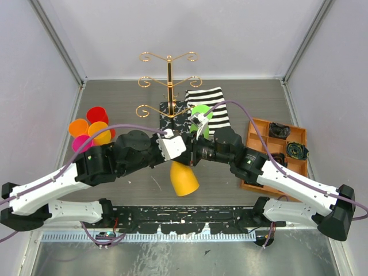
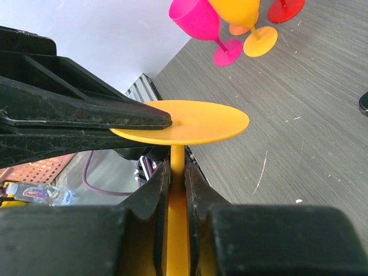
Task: Place the wine glass upside down on the wine glass rack
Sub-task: Turn the wine glass upside down at the wine rack, then adjust the wine rack at the center of the board.
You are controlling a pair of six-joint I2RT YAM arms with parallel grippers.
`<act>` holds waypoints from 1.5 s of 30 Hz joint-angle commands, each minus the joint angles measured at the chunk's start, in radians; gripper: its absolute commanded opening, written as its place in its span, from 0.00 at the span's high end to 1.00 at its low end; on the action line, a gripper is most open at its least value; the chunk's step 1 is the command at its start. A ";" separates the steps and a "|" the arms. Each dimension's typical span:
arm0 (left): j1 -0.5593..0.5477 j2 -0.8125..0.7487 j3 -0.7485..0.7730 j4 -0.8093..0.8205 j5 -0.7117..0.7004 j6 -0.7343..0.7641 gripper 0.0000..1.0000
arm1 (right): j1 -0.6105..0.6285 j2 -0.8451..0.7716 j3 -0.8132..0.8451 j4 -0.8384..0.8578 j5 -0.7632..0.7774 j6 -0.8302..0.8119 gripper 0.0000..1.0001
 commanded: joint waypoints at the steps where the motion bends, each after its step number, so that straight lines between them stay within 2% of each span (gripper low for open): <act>1: -0.003 -0.003 0.034 0.067 -0.045 0.006 1.00 | 0.004 -0.001 -0.006 0.024 -0.004 -0.014 0.91; 3: -0.003 0.002 0.035 0.069 -0.069 0.002 1.00 | 0.004 0.004 -0.006 0.021 0.006 -0.018 0.99; 7: -0.003 0.000 0.035 0.070 -0.092 -0.020 0.99 | 0.004 0.011 0.004 0.012 0.020 -0.024 0.99; 11: -0.003 -0.019 0.013 0.084 -0.100 -0.035 0.78 | 0.004 0.004 0.003 -0.001 0.064 -0.028 0.99; 13: -0.003 -0.031 0.000 0.095 -0.100 -0.047 0.61 | 0.004 -0.003 0.002 -0.003 0.088 -0.031 0.99; 14: -0.003 -0.037 -0.004 0.100 -0.099 -0.054 0.57 | 0.005 -0.008 0.002 -0.003 0.101 -0.030 0.99; 22: -0.003 -0.092 -0.035 0.125 -0.102 -0.123 0.35 | 0.005 -0.056 -0.028 -0.031 0.208 -0.042 0.99; 31: 0.011 -0.070 -0.016 0.182 -0.276 -0.243 0.31 | 0.004 -0.039 0.001 -0.114 0.182 -0.152 0.99; 40: 0.180 0.121 0.173 0.112 -0.182 -0.362 0.33 | 0.004 -0.068 -0.058 -0.099 0.228 -0.159 0.99; 45: 0.231 0.192 0.241 0.101 -0.188 -0.401 0.33 | 0.004 -0.146 -0.131 -0.066 0.269 -0.218 0.99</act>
